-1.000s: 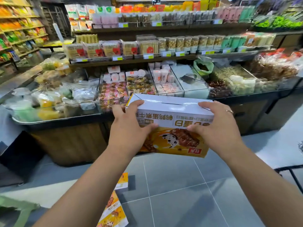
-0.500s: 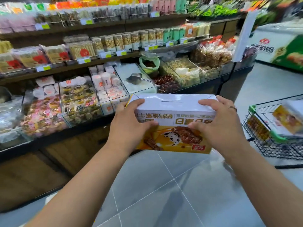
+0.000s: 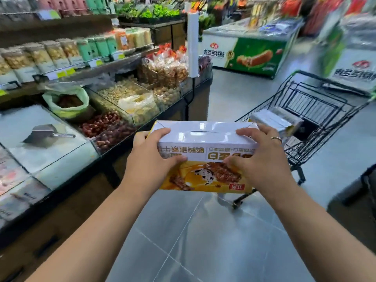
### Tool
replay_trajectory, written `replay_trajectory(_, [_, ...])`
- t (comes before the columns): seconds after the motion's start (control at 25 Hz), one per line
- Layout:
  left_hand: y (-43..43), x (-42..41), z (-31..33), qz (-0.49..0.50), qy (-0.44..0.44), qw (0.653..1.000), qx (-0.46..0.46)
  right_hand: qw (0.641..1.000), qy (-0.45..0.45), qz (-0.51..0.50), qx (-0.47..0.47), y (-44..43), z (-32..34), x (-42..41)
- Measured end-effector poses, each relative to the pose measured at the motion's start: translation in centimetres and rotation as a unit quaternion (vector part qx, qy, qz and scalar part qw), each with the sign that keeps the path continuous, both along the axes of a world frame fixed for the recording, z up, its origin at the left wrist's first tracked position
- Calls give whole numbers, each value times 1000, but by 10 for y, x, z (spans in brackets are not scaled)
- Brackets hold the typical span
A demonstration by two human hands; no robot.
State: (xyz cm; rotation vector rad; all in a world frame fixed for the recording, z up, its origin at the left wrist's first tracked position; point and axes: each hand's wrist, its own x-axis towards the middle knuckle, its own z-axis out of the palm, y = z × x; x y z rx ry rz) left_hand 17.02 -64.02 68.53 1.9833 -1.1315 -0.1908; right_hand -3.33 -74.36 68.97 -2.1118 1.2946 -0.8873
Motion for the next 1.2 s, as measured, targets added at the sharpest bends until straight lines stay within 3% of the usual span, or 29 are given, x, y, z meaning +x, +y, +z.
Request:
replay_trajectory(0.36, [-209, -1, -7, -145, -36, 988, 36, 989, -37, -144, 14, -142, -23, -24])
replay_trajectory(0.92, [-485, -34, -32, -196, -76, 972, 103, 985, -25, -165, 52, -402, -63, -66])
replay_trajectory(1.2, [-613, -14, -76, -285, -80, 942, 160, 965, 12, -249, 79, -488, -111, -50])
